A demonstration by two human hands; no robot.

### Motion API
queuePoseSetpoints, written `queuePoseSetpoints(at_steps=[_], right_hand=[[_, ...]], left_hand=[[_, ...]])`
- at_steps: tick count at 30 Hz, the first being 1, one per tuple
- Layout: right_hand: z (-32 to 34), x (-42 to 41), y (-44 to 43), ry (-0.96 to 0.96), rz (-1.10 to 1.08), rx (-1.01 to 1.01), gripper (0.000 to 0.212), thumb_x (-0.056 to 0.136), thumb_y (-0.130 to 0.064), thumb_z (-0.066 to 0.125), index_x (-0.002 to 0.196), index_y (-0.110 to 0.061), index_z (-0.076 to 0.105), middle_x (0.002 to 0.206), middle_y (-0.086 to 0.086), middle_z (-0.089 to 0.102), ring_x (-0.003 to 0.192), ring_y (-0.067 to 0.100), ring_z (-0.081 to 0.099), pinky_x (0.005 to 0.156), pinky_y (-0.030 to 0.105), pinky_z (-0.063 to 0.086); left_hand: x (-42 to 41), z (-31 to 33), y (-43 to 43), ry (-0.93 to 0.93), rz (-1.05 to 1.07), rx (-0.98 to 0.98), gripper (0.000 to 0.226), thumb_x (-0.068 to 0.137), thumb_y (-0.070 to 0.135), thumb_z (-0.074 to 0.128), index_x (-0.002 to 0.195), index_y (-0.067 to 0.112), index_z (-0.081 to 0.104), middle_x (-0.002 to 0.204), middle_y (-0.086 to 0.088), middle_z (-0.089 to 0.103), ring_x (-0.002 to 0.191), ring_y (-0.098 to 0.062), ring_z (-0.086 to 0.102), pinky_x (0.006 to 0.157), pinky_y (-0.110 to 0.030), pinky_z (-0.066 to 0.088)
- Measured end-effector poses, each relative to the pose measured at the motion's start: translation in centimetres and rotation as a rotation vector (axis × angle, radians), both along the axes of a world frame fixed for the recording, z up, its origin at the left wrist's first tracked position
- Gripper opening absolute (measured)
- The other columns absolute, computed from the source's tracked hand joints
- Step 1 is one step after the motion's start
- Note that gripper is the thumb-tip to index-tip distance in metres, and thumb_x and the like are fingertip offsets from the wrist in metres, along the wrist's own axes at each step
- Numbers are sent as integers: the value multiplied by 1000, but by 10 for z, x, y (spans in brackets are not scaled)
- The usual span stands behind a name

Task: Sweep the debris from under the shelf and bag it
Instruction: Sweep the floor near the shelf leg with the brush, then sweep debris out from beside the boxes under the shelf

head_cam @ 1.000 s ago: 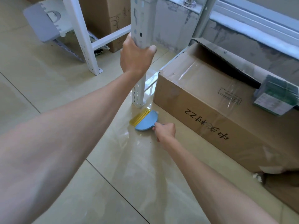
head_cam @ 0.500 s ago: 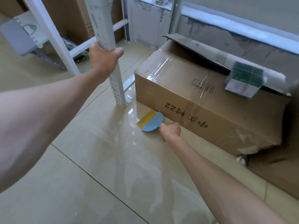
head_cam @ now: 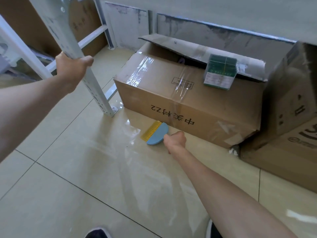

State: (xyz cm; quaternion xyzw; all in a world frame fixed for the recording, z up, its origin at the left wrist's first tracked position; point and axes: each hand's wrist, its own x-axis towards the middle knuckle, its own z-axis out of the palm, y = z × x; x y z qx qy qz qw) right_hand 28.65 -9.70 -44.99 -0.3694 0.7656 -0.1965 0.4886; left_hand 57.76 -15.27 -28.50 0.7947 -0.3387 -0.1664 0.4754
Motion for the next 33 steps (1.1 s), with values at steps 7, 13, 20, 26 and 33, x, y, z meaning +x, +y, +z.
queuePoseSetpoints(at_steps=[7,13,20,26,33], right_hand=[[15,-25,7,50,35,24,29,80,-14,63,106,-2,56,117,15,61,99,35,64,80,45,58],[25,-47,14,73,56,47,35,81,-16,63,112,-1,55,122,16,58,104,36,62,83,45,57],[24,-75,19,67,34,81,42,83,-21,63,118,0,52,127,17,57,110,35,60,86,45,56],[21,-93,30,68,18,71,42,82,-24,61,115,-1,52,123,17,57,106,36,61,85,44,56],[34,-69,31,-124,203,-24,24,86,-18,56,95,3,62,76,8,67,43,10,50,37,15,34]], left_hand=[[-52,-31,45,-224,-151,574,45,93,30,58,124,-2,51,121,-21,56,103,-35,56,73,-36,43],[-154,-42,56,-651,-594,394,73,83,46,66,143,19,36,145,-1,42,130,-24,45,94,-43,45],[-245,-37,18,-847,-1023,299,101,74,56,74,154,25,20,161,-2,17,148,-21,15,120,-40,17],[-266,-55,1,-846,-1094,383,69,96,45,53,155,27,21,162,-2,17,149,-20,15,119,-43,20],[-264,-52,-10,-884,-1119,424,64,95,38,56,153,28,29,158,-3,28,143,-27,31,110,-47,35]])
